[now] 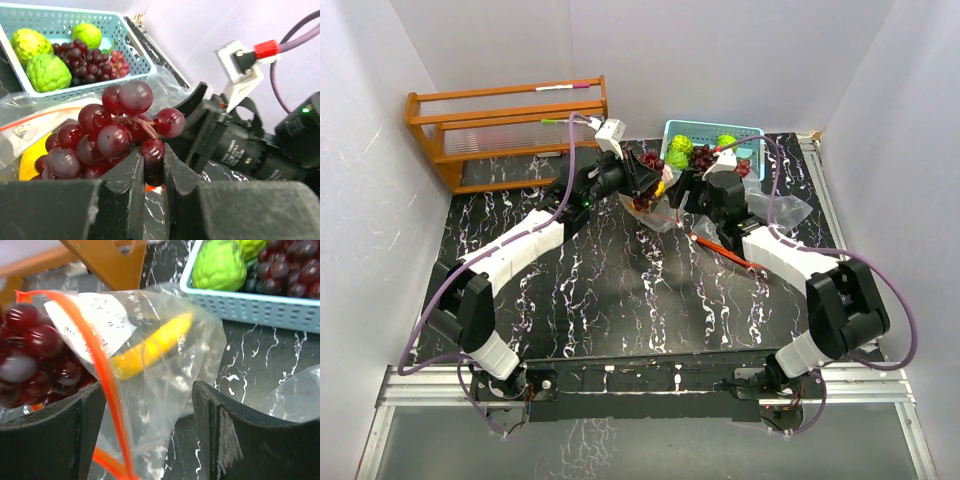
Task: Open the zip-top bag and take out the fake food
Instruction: Pick up the fake fruit from the zipper food storage bag, then place the fake fruit in the bin.
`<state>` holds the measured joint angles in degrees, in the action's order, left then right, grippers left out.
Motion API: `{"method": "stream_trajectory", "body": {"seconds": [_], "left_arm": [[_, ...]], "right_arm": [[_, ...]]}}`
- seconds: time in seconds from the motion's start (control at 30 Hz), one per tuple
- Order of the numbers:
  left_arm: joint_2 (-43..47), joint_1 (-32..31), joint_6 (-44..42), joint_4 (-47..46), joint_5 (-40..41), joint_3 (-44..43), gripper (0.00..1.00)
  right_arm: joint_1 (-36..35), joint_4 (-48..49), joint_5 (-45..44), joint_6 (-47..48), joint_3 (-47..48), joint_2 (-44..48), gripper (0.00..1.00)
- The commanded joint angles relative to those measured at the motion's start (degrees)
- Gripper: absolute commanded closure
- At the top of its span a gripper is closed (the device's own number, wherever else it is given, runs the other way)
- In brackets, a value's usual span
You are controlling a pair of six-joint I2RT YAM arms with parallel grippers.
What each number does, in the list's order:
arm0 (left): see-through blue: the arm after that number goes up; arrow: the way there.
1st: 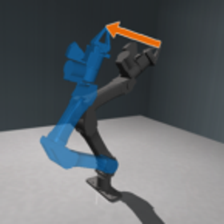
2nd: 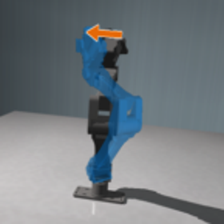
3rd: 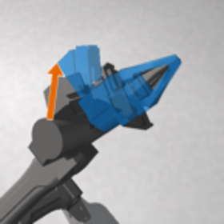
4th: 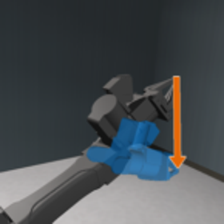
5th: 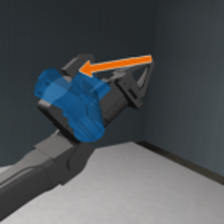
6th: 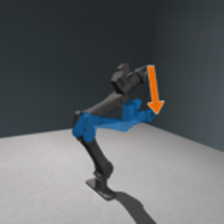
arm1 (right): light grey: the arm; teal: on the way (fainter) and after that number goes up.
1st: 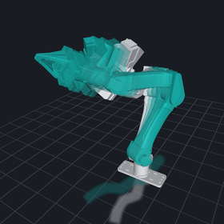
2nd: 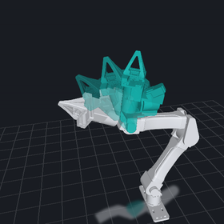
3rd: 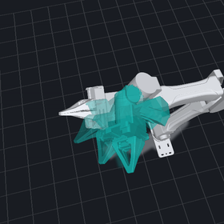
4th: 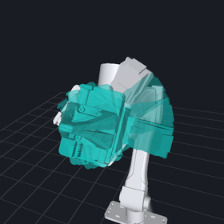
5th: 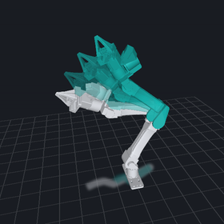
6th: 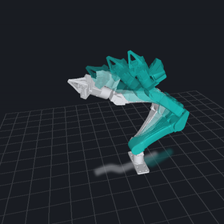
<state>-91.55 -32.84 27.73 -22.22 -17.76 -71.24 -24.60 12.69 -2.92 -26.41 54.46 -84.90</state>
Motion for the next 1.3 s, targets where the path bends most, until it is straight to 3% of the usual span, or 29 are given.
{"method": "stream_trajectory", "body": {"seconds": [0.0,0.1,0.3,0.6,0.9,1.03,1.13,1.27], "left_arm": [[4.18,0.25,0.49,2.52,-1.13,-0.17,0.98],[5.53,0.31,0.68,3.21,-0.53,0.38,0.98],[6.01,0.45,1.14,3.54,-1.36,-2.93,0.98],[-3.94,2.00,-0.65,2.32,-1.11,-12.95,0.98],[-24.30,5.76,-0.88,4.36,-5.21,-36.31,0.97],[-35.34,7.46,3.78,1.76,-9.03,-46.70,0.97],[-44.58,8.49,10.49,-5.87,-14.71,-55.36,0.94],[-58.38,9.22,17.05,-8.55,-16.61,-74.34,0.93]], "right_arm": [[0.01,4.47,4.30,2.03,-0.42,-3.47,0.29],[0.05,5.99,7.45,1.71,0.07,-6.35,0.31],[0.06,6.12,8.13,0.74,0.45,-11.25,0.56],[0.02,8.23,8.10,-2.64,-7.02,-8.94,0.75],[0.05,7.37,8.70,-4.35,-16.29,-2.29,0.75],[0.03,7.09,8.04,-5.05,-18.82,-0.30,0.75],[0.03,6.49,7.47,-4.92,-19.30,-0.26,0.75],[0.04,6.22,7.41,-4.66,-19.36,-0.59,0.75]]}}
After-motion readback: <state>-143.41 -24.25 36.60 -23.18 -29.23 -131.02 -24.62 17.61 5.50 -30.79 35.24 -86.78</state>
